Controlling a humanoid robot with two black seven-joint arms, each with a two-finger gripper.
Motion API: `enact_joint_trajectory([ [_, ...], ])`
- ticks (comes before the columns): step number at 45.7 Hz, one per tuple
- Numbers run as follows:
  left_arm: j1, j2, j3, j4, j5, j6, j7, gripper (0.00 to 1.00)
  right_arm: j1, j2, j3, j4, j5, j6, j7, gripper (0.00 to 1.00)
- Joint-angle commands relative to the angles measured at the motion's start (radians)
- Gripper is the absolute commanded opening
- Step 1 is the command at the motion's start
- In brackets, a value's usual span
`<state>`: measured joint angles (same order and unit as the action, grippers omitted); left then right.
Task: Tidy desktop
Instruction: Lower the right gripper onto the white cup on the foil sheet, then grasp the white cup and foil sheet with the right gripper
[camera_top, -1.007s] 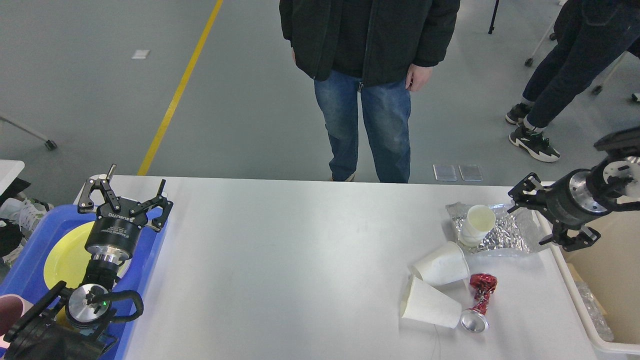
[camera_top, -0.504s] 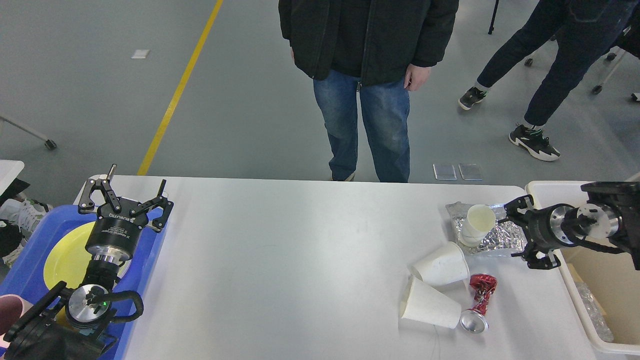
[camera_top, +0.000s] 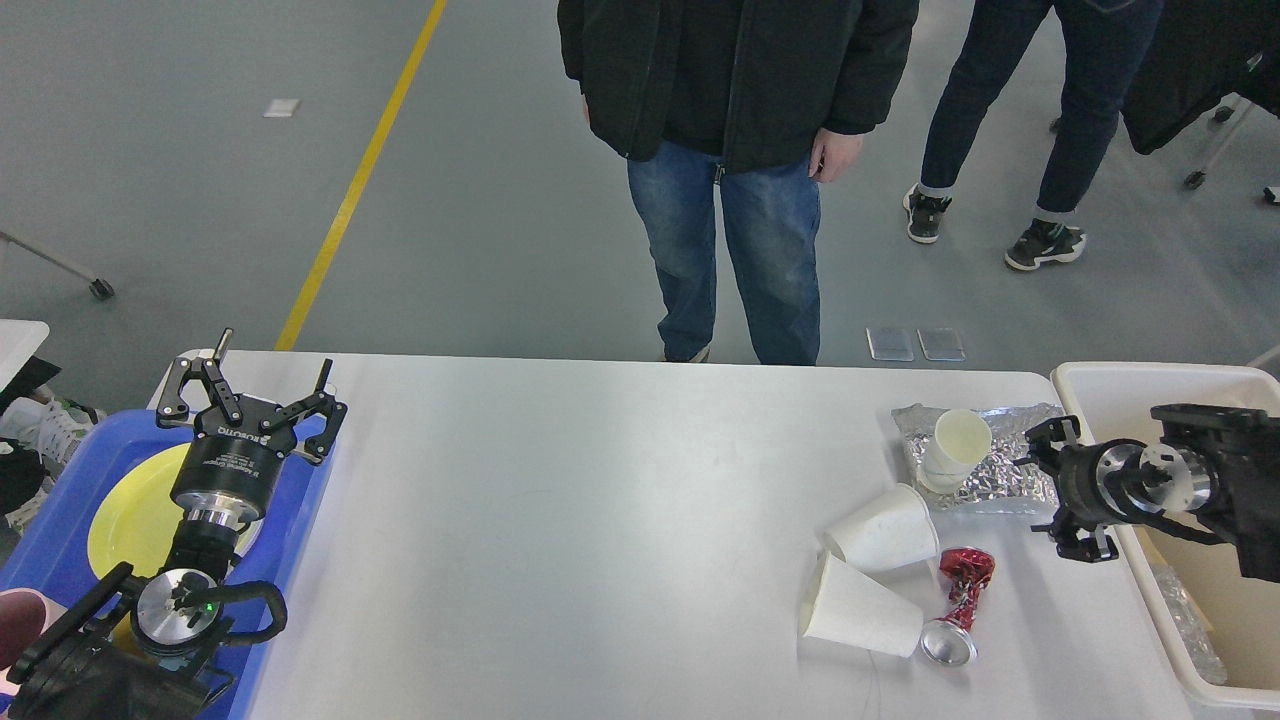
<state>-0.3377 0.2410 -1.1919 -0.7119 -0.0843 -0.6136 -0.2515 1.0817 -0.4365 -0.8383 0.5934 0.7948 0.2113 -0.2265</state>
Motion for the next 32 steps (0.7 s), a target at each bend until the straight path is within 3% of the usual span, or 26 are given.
enact_joint_trajectory([
  [1,-0.001,0.000,0.000,0.000,0.000,0.000,0.000,0.96,-0.034,0.022,0.010,-0.049,0.001,-0.001,0.000,0.75],
  [19,-0.001,0.000,0.000,0.000,0.000,0.000,0.000,0.96,-0.108,0.099,0.064,-0.158,-0.014,-0.004,0.000,0.74],
  [32,-0.001,0.000,0.000,0.000,0.000,0.000,0.000,0.96,-0.109,0.110,0.064,-0.165,-0.016,-0.004,0.000,0.49],
])
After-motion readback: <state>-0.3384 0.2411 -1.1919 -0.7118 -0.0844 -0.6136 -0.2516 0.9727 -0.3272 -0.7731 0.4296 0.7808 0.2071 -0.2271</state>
